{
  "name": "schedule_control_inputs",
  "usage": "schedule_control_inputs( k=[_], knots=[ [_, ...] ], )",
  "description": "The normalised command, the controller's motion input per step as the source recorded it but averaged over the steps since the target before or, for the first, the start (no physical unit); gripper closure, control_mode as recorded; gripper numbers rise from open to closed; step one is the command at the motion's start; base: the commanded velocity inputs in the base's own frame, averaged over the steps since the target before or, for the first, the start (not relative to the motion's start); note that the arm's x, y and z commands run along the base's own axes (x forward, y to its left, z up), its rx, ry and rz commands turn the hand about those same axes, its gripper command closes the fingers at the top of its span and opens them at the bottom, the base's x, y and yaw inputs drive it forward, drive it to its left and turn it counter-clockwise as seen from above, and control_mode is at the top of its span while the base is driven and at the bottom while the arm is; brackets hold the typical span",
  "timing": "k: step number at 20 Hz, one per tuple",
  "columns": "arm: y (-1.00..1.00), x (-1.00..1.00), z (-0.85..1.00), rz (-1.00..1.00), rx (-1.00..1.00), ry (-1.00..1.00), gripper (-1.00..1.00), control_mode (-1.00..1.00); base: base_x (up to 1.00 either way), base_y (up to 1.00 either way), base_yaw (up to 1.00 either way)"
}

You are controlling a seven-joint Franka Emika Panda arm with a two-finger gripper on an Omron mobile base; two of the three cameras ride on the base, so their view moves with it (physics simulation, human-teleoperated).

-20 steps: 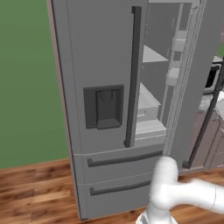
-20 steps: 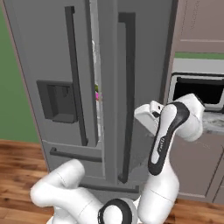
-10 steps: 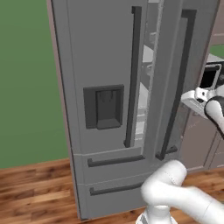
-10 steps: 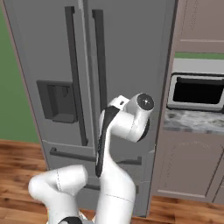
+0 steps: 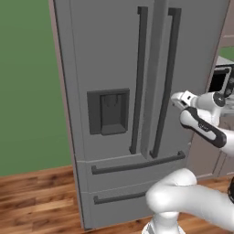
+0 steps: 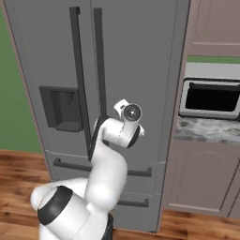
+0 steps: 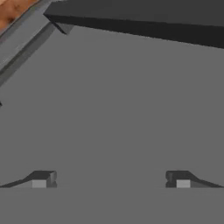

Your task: Place the tupperware on the second highest shelf of the fridge. Make space for the tupperware among the existing items by rearranging them on the shelves if needed. Close the fridge door when finished.

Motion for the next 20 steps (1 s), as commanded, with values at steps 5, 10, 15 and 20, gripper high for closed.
schedule_control_inputs(
  k=[5,10,15,20],
  knots=[
    [-0.2,1.0,0.18,-0.08,0.12,0.04,-1.0,-1.0,0.0,0.0,0.0],
    [-0.09,1.0,0.27,-0.06,0.09,0.12,-1.0,-1.0,0.0,0.0,0.0],
    [-0.1,0.94,0.06,-0.04,0.06,0.14,-1.0,-1.0,0.0,0.0,0.0],
    [-0.31,-0.32,0.52,0.0,0.06,0.02,-1.0,-1.0,0.0,0.0,0.0]
  ],
)
